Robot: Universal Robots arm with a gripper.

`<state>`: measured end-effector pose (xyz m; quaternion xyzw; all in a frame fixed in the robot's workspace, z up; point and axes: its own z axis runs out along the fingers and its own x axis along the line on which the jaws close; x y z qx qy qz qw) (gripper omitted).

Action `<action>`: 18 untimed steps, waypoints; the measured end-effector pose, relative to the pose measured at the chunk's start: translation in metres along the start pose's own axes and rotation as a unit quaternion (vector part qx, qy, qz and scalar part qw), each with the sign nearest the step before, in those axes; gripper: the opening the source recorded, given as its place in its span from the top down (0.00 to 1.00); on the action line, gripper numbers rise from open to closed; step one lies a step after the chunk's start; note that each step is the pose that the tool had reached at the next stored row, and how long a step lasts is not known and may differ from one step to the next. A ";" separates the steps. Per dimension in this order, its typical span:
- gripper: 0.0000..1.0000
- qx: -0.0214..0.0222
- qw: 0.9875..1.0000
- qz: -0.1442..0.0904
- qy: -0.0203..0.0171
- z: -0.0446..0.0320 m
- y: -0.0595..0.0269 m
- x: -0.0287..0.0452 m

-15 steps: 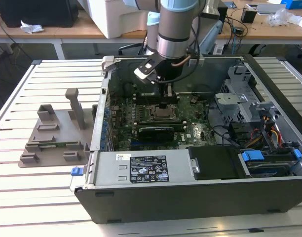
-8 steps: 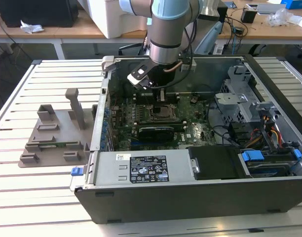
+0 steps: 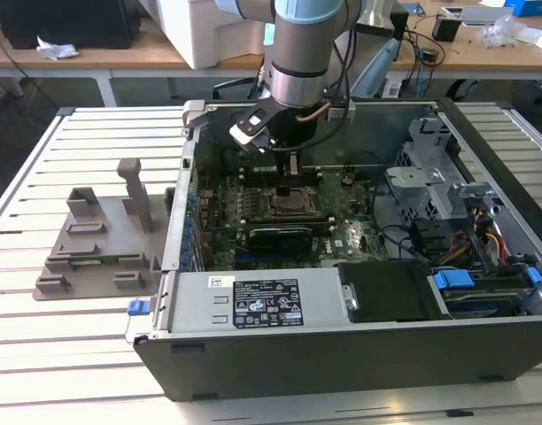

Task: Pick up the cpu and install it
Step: 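Close the cpu cover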

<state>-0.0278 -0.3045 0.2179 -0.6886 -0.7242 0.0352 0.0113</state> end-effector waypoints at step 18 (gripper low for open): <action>0.89 0.006 1.000 -0.001 0.008 -0.0478 0.0226 -0.0034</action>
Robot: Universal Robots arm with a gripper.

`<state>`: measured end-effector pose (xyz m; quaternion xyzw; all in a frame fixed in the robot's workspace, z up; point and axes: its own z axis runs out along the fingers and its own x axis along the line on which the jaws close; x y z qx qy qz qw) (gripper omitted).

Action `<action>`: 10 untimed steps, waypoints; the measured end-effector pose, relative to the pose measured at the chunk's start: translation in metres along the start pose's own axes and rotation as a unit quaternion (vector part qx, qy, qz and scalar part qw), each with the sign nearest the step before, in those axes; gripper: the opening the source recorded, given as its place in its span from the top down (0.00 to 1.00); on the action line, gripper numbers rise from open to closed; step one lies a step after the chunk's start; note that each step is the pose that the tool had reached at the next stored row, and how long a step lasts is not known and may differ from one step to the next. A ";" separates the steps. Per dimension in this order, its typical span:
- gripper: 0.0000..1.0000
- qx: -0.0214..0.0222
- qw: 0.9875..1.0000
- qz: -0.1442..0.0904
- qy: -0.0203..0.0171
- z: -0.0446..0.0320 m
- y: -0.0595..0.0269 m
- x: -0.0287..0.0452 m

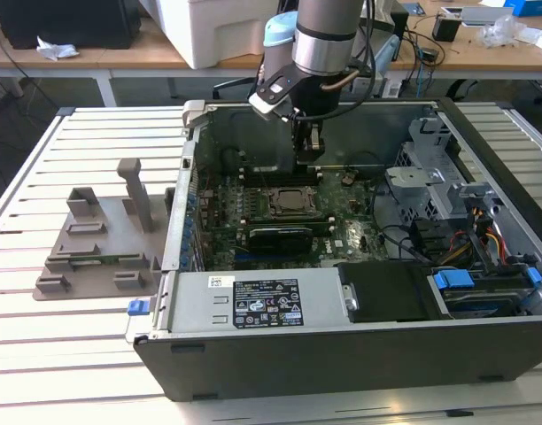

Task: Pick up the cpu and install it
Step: 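Close the cpu cover, then install the first cpu locking lever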

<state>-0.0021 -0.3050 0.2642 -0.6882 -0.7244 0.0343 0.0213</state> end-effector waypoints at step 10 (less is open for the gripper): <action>0.89 -0.001 0.997 -0.074 -0.005 0.0000 0.0000 0.0000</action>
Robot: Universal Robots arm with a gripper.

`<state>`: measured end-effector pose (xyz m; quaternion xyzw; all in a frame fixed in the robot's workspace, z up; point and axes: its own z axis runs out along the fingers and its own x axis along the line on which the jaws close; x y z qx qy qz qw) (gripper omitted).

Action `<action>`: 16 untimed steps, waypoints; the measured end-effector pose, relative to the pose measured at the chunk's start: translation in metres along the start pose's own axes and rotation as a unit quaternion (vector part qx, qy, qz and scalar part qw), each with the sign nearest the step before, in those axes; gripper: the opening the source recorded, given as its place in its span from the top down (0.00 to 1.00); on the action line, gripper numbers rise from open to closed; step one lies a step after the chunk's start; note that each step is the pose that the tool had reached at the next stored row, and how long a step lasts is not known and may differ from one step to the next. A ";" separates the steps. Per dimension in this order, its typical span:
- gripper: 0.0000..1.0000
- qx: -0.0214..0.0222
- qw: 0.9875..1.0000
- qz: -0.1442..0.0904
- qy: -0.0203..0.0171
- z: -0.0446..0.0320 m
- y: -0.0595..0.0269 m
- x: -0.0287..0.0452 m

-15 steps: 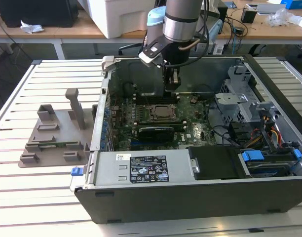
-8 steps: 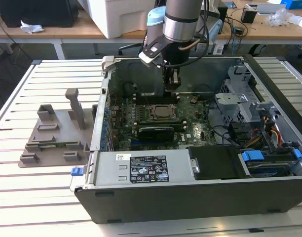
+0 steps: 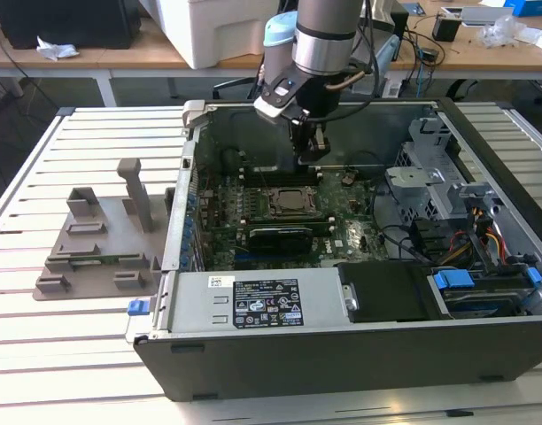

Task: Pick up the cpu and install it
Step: 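Install the first cpu locking lever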

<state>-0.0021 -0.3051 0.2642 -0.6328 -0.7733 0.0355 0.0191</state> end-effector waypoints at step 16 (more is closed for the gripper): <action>0.89 -0.004 0.971 -0.238 -0.018 0.0000 0.0000 0.0000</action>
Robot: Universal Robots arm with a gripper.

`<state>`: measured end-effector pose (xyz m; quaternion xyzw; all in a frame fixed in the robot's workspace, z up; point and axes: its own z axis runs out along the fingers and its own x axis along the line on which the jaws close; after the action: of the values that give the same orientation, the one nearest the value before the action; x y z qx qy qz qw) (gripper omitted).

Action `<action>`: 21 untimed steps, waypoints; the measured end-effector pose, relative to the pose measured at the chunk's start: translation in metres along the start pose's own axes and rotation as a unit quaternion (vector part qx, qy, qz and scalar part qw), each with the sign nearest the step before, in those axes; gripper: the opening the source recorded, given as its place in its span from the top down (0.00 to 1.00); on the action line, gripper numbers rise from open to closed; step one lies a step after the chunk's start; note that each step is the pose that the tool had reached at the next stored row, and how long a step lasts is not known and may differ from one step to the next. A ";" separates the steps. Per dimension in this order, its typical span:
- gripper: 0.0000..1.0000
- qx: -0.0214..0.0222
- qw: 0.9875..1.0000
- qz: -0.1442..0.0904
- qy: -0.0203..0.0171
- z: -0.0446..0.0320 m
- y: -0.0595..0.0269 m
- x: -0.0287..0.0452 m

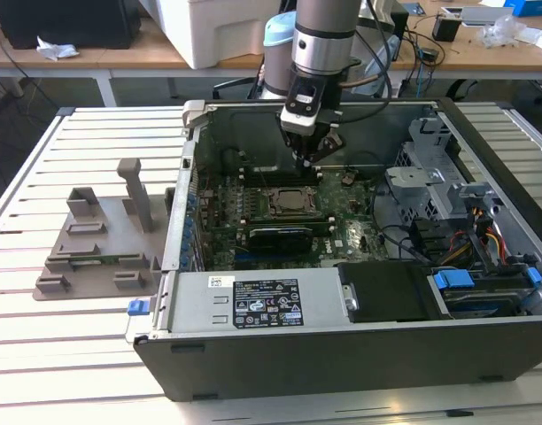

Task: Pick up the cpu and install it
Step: 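Install the first cpu locking lever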

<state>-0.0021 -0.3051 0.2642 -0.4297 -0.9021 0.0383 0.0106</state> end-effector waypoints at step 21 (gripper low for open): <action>0.89 -0.006 0.965 -0.262 -0.019 0.0001 0.0000 0.0000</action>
<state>-0.0021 -0.3050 0.2641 -0.1778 -0.9834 0.0372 0.0011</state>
